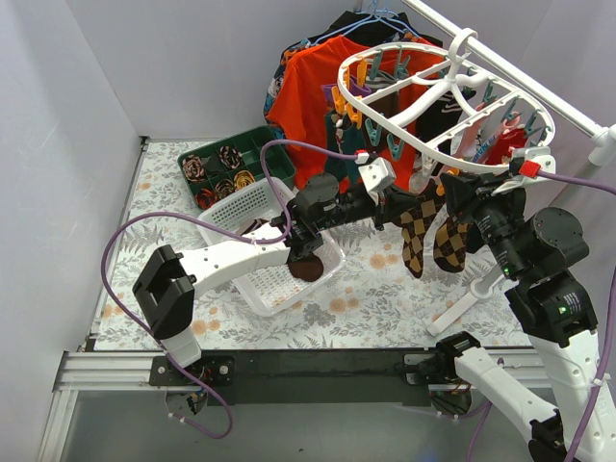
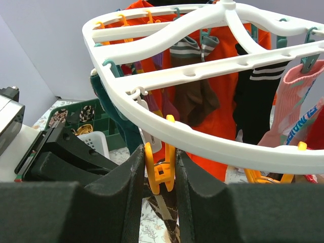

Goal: Clip the socks to the hanger
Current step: Clamp the sock onto the hanger.

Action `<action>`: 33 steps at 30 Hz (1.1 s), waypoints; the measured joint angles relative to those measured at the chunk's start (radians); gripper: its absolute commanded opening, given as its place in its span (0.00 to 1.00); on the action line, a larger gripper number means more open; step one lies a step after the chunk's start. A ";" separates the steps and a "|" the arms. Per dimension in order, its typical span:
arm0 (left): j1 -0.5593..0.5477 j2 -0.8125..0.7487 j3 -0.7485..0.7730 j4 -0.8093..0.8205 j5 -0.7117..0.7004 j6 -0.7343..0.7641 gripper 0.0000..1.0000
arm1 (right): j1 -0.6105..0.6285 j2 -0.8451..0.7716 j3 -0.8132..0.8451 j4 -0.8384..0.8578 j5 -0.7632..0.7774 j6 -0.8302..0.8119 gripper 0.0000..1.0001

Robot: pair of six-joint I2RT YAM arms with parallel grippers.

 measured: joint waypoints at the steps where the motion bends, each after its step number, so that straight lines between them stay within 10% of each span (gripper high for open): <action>1: 0.000 -0.001 0.000 -0.001 0.000 0.000 0.00 | 0.000 0.000 0.000 0.000 0.000 0.000 0.01; 33: 0.002 -0.019 -0.012 -0.026 0.026 0.007 0.00 | 0.001 -0.006 0.000 0.000 0.022 -0.021 0.01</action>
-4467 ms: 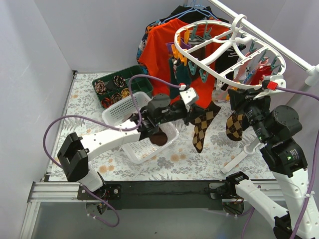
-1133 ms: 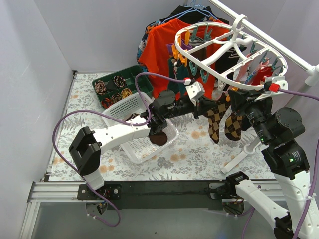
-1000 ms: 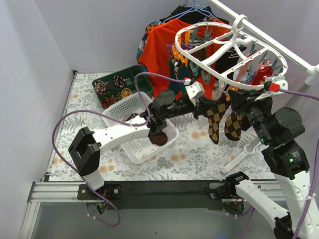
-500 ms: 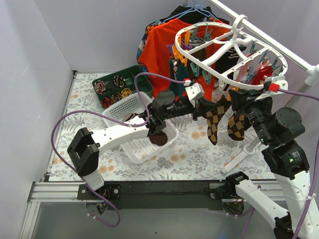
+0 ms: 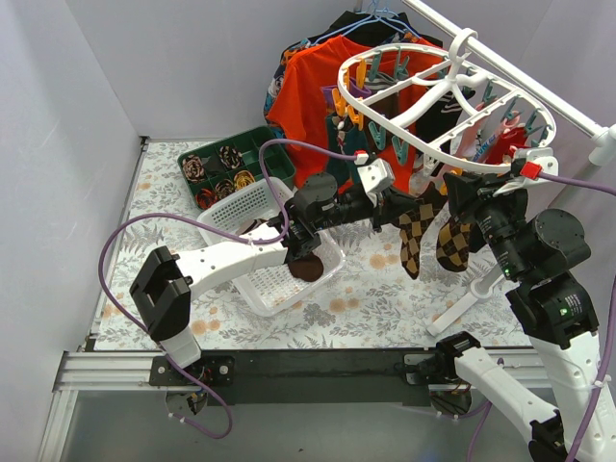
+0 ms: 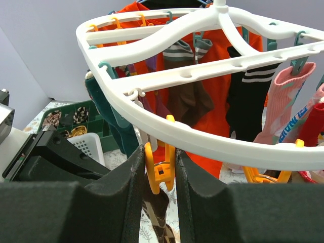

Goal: Clip the socks to the hanger
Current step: Clamp the sock onto the hanger.

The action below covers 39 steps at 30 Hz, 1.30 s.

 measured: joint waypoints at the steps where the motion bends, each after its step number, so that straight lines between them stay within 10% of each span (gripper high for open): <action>1: 0.001 0.001 0.004 0.000 0.000 0.000 0.00 | 0.000 0.000 0.000 0.000 0.000 0.000 0.01; 39: 0.005 0.067 0.076 0.074 0.008 -0.064 0.00 | 0.000 -0.006 0.000 0.000 -0.019 0.023 0.01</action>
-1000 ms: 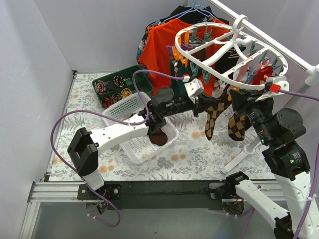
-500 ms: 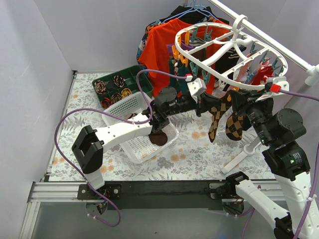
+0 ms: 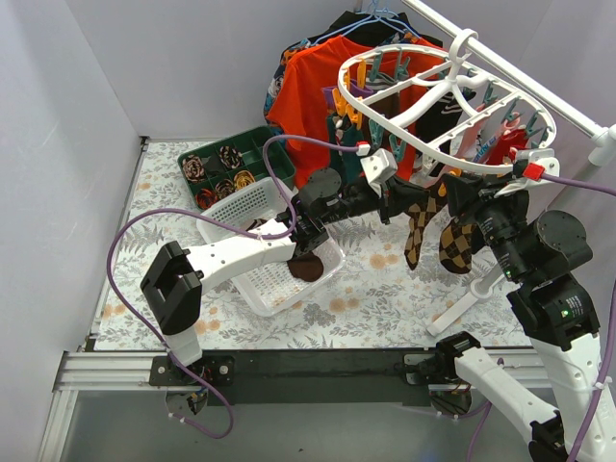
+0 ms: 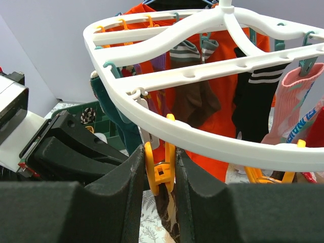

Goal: Clip the socks to the hanger
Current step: Clamp the sock onto the hanger.

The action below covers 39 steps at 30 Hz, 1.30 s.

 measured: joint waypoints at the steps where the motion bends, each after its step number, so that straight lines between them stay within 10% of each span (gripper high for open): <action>1: 0.000 0.000 0.000 0.006 -0.001 -0.003 0.00 | 0.000 0.000 0.000 0.000 0.000 0.000 0.01; 12: 0.000 0.000 0.000 0.045 -0.007 -0.040 0.00 | 0.000 0.000 0.000 0.000 -0.001 0.001 0.03; 15: 0.000 0.000 0.000 0.050 -0.007 -0.049 0.02 | 0.000 -0.001 0.000 0.000 0.000 0.001 0.24; 23: -0.001 0.000 -0.001 0.069 -0.009 -0.065 0.27 | 0.002 -0.014 0.000 0.000 0.005 -0.003 0.58; 39: 0.071 -0.084 -0.115 0.084 0.013 -0.143 0.72 | 0.003 -0.066 -0.003 -0.007 0.088 -0.052 0.67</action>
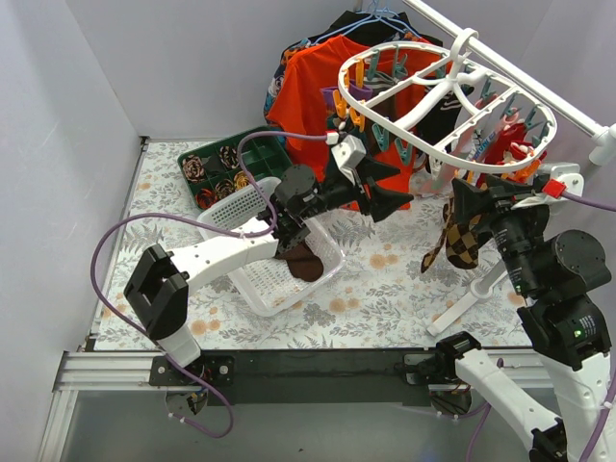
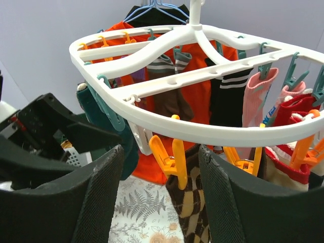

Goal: Clip the socks to the hanger
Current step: Clamp the sock onto the hanger, then open the clamp at the hanger.

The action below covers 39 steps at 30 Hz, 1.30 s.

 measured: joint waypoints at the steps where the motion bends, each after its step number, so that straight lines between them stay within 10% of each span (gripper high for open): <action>1: 0.017 0.000 0.000 0.004 0.010 -0.021 0.73 | 0.000 -0.006 -0.001 0.000 0.002 -0.002 0.67; 19: 0.059 0.021 0.079 -0.021 0.051 -0.106 0.73 | 0.002 0.051 0.002 0.030 -0.347 -0.050 0.63; 39: 0.050 0.055 0.075 0.029 0.060 -0.100 0.73 | 0.008 0.113 0.001 -0.024 0.125 -0.066 0.53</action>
